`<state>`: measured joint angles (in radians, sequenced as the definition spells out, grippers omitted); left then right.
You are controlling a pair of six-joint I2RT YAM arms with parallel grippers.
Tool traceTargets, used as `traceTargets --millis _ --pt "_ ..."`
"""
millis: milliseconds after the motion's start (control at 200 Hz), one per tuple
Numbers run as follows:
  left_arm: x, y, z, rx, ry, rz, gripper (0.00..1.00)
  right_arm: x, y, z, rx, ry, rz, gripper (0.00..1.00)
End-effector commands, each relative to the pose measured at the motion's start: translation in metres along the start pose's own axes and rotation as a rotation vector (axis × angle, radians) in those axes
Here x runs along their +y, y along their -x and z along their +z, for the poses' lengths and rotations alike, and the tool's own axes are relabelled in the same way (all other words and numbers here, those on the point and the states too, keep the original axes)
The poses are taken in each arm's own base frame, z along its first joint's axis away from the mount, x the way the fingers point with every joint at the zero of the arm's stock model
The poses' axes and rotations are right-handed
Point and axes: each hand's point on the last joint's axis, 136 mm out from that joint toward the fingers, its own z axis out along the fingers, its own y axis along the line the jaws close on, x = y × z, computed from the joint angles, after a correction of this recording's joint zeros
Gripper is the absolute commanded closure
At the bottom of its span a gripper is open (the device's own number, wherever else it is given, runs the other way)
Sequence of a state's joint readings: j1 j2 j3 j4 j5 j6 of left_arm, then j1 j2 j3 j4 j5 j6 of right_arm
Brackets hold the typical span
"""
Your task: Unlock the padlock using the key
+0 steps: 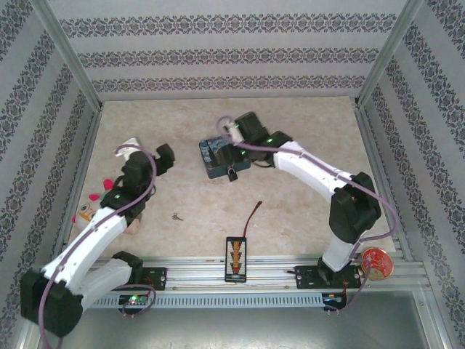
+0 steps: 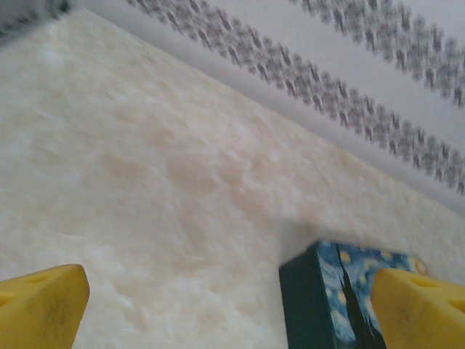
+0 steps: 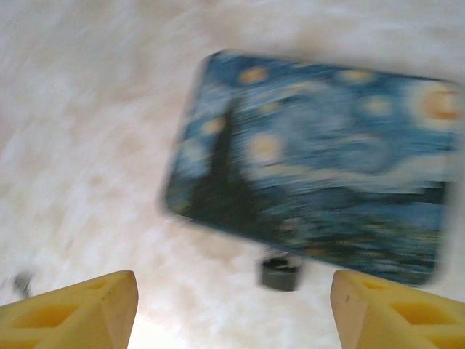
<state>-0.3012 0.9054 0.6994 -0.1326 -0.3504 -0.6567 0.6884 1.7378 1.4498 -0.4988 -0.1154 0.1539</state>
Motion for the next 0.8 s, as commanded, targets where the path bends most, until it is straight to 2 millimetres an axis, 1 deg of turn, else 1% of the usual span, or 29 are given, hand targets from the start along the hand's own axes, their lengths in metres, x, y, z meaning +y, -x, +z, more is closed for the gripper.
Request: traceTargets --millis 0,75,145,290,350,435,535,795 --pt "0.043 0.000 -0.013 0.004 0.112 0.017 0.01 0.047 -0.034 0.005 0.118 0.075 -0.228 0.30" --pt "0.059 0.007 -0.018 -0.013 0.147 -0.011 0.01 0.080 -0.044 0.011 0.156 0.143 -0.318 0.33" --pt "0.067 0.008 -0.018 -0.001 0.161 -0.030 0.01 0.104 -0.053 0.020 0.184 0.197 -0.371 0.36" --pt "0.077 0.006 -0.009 0.054 0.180 -0.072 0.01 0.138 -0.070 0.040 0.252 0.319 -0.412 0.41" --pt "0.078 0.006 -0.005 0.068 0.180 -0.086 0.01 0.150 -0.076 0.048 0.279 0.357 -0.433 0.42" --pt "0.079 0.005 -0.001 0.081 0.176 -0.098 0.01 0.162 -0.086 0.061 0.312 0.384 -0.471 0.42" --pt "0.079 0.004 0.002 0.089 0.180 -0.101 0.01 0.170 -0.096 0.076 0.344 0.392 -0.507 0.42" --pt "0.085 0.007 -0.001 0.070 0.204 -0.103 0.01 0.188 -0.116 0.113 0.392 0.418 -0.582 0.43"
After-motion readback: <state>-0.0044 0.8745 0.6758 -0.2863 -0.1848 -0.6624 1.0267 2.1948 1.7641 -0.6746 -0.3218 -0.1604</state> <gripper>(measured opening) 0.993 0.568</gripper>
